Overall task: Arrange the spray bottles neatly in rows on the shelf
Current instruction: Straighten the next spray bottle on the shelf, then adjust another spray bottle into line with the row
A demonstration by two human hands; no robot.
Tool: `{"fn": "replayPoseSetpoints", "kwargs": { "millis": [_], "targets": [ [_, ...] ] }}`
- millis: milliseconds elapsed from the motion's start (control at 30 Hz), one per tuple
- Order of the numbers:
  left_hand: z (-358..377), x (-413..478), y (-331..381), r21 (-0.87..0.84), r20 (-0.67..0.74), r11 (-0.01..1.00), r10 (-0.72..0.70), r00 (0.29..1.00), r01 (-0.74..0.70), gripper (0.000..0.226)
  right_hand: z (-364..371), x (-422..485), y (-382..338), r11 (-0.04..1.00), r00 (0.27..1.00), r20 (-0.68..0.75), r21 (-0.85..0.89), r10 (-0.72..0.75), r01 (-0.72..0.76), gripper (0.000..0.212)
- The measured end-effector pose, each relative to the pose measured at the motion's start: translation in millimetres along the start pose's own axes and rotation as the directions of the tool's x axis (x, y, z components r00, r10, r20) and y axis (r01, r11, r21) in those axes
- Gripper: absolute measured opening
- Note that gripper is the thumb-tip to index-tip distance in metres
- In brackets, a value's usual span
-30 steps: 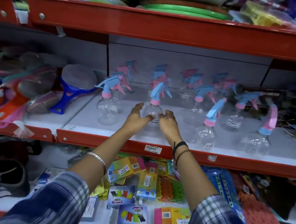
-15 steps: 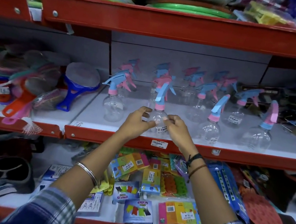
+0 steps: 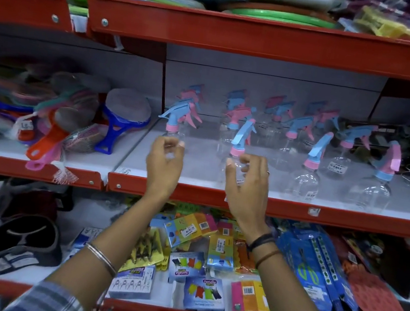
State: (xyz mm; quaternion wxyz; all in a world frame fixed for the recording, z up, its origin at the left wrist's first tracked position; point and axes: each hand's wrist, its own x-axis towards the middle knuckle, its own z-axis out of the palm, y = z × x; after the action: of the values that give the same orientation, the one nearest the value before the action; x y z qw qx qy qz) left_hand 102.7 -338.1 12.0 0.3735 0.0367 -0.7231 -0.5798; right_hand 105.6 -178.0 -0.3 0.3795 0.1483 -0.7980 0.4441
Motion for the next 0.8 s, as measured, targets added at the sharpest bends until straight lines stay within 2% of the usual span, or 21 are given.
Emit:
{"fn": "replayPoseSetpoints", "kwargs": {
  "millis": [33,100,200,300,400,500,567,700,800],
  "targets": [
    [-8.1,7.6,-4.5,-0.013,-0.057,1.000,0.007,0.998,-0.008,0.014,7.6,0.0,-9.3,0.998,0.999,0.032,0.060,-0.039,0.037,0.029],
    [-20.1,27.7,-20.8,0.013,-0.093,1.000,-0.027,0.995,0.028,0.022,31.1,3.4,-23.7,0.982,0.988,0.148,0.189,-0.037,0.009,0.025],
    [-23.8,55.8,-46.0,0.128,0.029,0.985,-0.116,0.993,0.111,0.038,77.1,19.7,-28.8,0.950,0.933,0.345,0.242,0.105,-0.196,0.026],
    [-19.2,75.7,-57.7,0.168,0.192,0.971,-0.200,0.961,0.169,0.051,114.8,40.9,-24.2,0.881,0.812,0.500,0.179,0.301,-0.438,0.033],
    [-16.7,91.7,-61.3,0.223,0.310,0.963,-0.218,0.926,0.152,0.058,133.7,51.8,-23.3,0.837,0.734,0.573,0.143,0.366,-0.529,0.035],
    [-14.7,96.8,-63.8,0.261,0.350,0.957,-0.215,0.912,0.125,0.054,137.7,58.1,-23.5,0.784,0.662,0.637,0.143,0.394,-0.604,0.043],
    [-16.5,95.9,-62.5,0.248,0.350,0.959,-0.218,0.911,0.134,0.050,136.8,61.2,-22.1,0.768,0.648,0.647,0.148,0.402,-0.623,0.038],
    [-27.7,91.5,-58.5,0.235,0.375,0.961,-0.226,0.899,0.143,0.049,134.7,60.7,-17.1,0.784,0.671,0.623,0.146,0.401,-0.604,0.017],
    [-35.7,80.9,-52.2,0.226,0.389,0.965,-0.213,0.896,0.132,0.046,129.3,53.0,-20.0,0.802,0.684,0.622,0.146,0.381,-0.579,0.017]
  ]
}}
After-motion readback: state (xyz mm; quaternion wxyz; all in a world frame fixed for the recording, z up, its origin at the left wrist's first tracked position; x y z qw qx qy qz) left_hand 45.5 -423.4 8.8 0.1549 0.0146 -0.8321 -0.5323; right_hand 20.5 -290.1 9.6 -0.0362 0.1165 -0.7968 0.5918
